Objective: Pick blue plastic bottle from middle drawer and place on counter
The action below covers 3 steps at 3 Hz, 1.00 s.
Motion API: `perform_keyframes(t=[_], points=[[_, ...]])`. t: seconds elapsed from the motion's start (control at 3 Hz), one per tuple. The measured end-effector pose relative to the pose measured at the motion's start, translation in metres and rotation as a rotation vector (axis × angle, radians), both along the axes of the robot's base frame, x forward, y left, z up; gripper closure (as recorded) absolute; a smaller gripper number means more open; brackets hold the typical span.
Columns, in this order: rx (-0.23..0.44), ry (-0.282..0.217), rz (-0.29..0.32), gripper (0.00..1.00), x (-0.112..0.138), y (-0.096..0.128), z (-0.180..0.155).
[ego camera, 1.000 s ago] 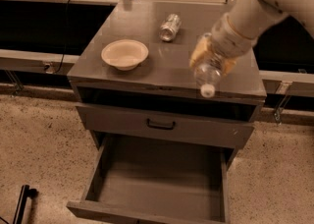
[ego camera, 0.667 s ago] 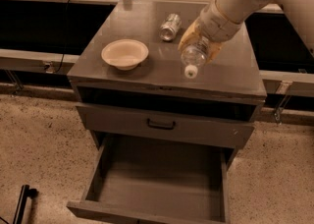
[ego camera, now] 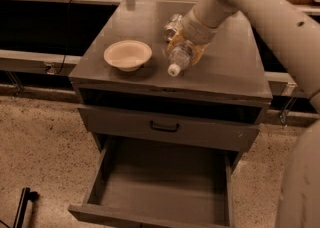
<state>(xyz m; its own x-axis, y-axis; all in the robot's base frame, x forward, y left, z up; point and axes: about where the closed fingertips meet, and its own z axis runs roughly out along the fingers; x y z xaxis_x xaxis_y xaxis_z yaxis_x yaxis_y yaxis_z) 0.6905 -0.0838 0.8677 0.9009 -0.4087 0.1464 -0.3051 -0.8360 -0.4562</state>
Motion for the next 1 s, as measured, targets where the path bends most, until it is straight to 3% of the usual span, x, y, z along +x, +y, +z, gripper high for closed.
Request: perform_keyframes(t=[0.33,1.0], points=[[-0.065,0.059,-0.037,0.41,0.0168,0.0053,-0.0364],[-0.070,0.065,-0.038,0.00,0.0180,0.0067,-0.0369]])
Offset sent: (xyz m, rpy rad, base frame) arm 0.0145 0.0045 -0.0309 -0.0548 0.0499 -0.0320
